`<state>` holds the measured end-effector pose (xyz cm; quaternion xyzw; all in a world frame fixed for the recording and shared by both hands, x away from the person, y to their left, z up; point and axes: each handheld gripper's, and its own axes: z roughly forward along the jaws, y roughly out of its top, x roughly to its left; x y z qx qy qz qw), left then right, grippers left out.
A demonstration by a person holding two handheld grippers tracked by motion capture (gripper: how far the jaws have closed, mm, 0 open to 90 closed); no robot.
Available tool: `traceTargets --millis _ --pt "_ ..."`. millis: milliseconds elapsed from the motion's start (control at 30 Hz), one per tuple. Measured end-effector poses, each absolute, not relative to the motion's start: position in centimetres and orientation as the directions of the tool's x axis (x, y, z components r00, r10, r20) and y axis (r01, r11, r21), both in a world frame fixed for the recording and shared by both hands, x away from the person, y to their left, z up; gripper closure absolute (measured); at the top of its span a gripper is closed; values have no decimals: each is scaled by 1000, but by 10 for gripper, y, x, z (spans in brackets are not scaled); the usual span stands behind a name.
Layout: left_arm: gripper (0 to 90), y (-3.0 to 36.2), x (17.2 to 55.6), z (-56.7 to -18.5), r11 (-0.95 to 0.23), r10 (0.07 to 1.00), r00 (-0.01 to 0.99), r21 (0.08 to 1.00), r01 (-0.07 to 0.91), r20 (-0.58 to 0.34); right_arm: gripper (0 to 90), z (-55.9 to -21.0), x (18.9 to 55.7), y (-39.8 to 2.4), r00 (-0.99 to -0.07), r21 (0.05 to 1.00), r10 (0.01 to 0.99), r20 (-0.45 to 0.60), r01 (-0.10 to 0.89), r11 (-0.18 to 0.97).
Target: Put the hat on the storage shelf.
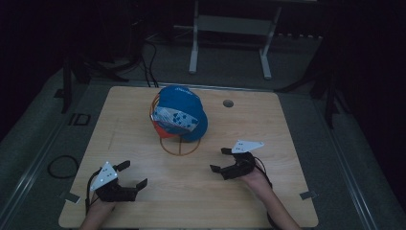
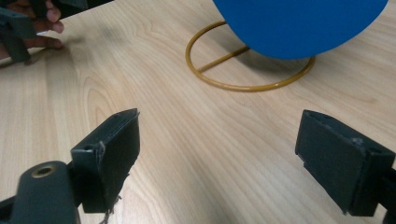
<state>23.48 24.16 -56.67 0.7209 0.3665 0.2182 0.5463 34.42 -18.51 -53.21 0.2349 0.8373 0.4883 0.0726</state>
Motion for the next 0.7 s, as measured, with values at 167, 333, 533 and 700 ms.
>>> traceTargets --millis 167,333,533,700 --pt "27 242 235 -567 -132 764 638 946 296 -93 142 -537 341 -194 -885 848 454 105 318 424" --pt "27 243 235 -567 -132 766 636 946 297 -93 144 -542 335 -204 -868 850 488 89 321 417" --pt "27 243 235 -567 -128 766 635 947 296 -96 144 -550 331 -221 -844 853 530 84 336 400" --pt "27 243 235 -568 -129 766 636 945 300 -97 144 -557 328 -235 -832 847 550 67 339 409"
